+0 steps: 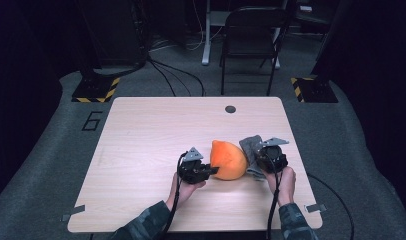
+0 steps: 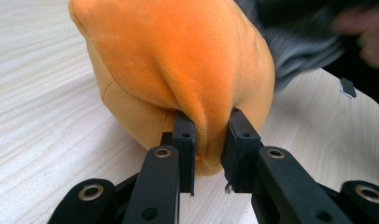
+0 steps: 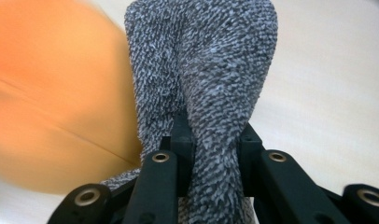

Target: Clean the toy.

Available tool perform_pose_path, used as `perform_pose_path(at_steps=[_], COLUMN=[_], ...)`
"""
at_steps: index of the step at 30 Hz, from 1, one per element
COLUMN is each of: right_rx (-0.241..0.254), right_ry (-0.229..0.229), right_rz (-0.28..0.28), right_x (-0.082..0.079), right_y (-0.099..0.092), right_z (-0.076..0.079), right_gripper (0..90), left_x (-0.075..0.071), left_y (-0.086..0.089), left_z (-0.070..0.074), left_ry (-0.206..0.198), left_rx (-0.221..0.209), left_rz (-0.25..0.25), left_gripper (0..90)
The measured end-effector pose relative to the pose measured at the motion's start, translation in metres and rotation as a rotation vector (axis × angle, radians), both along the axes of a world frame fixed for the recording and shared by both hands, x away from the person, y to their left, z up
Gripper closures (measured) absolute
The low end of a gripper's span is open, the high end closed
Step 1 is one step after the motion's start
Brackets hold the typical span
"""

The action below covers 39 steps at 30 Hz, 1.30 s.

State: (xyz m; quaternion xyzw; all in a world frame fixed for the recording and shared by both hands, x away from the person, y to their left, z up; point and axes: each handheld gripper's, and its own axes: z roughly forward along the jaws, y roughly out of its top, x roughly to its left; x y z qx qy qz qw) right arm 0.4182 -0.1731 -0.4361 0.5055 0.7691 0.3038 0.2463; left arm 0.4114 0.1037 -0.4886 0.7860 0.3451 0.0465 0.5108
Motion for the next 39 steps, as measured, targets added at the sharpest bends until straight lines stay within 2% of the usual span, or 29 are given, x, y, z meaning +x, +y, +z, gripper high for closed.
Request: perform_pose_path(at_steps=[2, 3, 5, 8, 9, 10, 11, 12, 14, 18, 19, 20, 22, 25, 26, 27, 29, 30, 31, 34, 36, 37, 38, 39], right_rx=[0.03, 0.03, 0.049, 0.021, 0.004, -0.052, -0.07, -0.07, -0.072, -0.053, -0.062, -0.054, -0.075, -0.08, -0.072, -0.059, -0.022, -0.022, 0.0, 0.065, 0.078, 0.081, 0.066, 0.04], right_ry=[-0.073, -0.073, -0.125, -0.152, -0.141, -0.131, -0.127, -0.127, -0.109, -0.029, 0.005, 0.035, 0.093, 0.117, 0.11, 0.09, 0.019, 0.019, -0.01, -0.09, -0.128, -0.139, -0.144, -0.148], right_rz=[0.051, 0.051, 0.127, 0.208, 0.213, 0.203, 0.186, 0.186, 0.152, 0.069, 0.035, 0.022, 0.003, -0.008, -0.017, -0.021, -0.002, -0.002, 0.012, 0.096, 0.156, 0.177, 0.204, 0.218], right_x=[-0.01, -0.01, -0.021, -0.029, -0.029, -0.026, -0.024, -0.024, -0.017, -0.005, 0.002, 0.005, 0.011, 0.017, 0.018, 0.015, 0.008, 0.008, 0.003, -0.011, -0.019, -0.022, -0.025, -0.027], right_y=[0.01, 0.01, 0.028, 0.052, 0.059, 0.064, 0.062, 0.062, 0.051, 0.025, 0.015, 0.01, 0.003, -0.004, -0.007, -0.008, -0.004, -0.004, 0.0, 0.016, 0.031, 0.039, 0.048, 0.056], right_z=[0.02, 0.02, 0.034, 0.036, 0.033, 0.023, 0.018, 0.018, 0.011, -0.006, -0.019, -0.025, -0.038, -0.046, -0.046, -0.033, -0.013, -0.013, -0.001, 0.022, 0.028, 0.029, 0.029, 0.028], right_gripper=[75.6, 75.6, 75.5, 75.3, 75.2, 75.2, 75.2, 75.2, 75.2, 75.2, 75.2, 75.2, 74.4, 73.7, 73.8, 74.1, 74.4, 74.4, 74.4, 74.4, 74.4, 74.3, 74.3, 74.2], left_x=[0.0, 0.0, 0.0, 0.0, 0.0, 0.0, 0.0, 0.0, -0.001, 0.0, 0.0, 0.001, 0.0, 0.001, 0.0, -0.001, 0.0, 0.0, 0.001, 0.001, 0.001, 0.0, 0.0, -0.001], left_y=[0.0, 0.0, 0.0, 0.0, 0.0, 0.001, 0.001, 0.001, 0.0, 0.0, 0.0, -0.001, -0.001, 0.0, 0.0, 0.0, 0.0, 0.0, -0.001, -0.001, -0.002, -0.002, -0.002, -0.001], left_z=[0.0, 0.0, 0.0, 0.001, 0.0, 0.0, -0.001, -0.001, -0.001, 0.0, 0.0, 0.0, -0.001, -0.001, -0.001, -0.001, -0.001, -0.001, -0.001, -0.002, -0.001, -0.001, -0.002, -0.002], left_ry=[-0.002, -0.003, -0.007, -0.014, -0.009, -0.012, -0.011, -0.008, -0.007, -0.022, -0.021, -0.024, -0.025, -0.022, -0.024, -0.022, -0.021, -0.018, -0.02, -0.022, -0.026, -0.027, -0.033, -0.024], left_rx=[0.0, 0.002, 0.004, 0.011, 0.006, 0.011, 0.014, 0.013, 0.012, 0.022, 0.022, 0.023, 0.02, 0.017, 0.02, 0.02, 0.019, 0.012, 0.012, 0.015, 0.022, 0.024, 0.031, 0.027], left_rz=[0.002, 0.002, -0.001, -0.006, -0.002, -0.003, -0.004, -0.005, -0.003, -0.01, -0.014, -0.014, -0.013, -0.014, -0.011, -0.01, -0.009, -0.009, -0.007, -0.008, -0.008, -0.008, -0.01, -0.006], left_gripper=[76.5, 76.5, 76.4, 76.5, 76.4, 76.5, 76.4, 76.4, 76.3, 76.3, 76.3, 76.3, 76.2, 76.2, 76.2, 76.1, 76.0, 76.0, 76.0, 76.0, 76.0, 76.0, 76.0, 76.0])
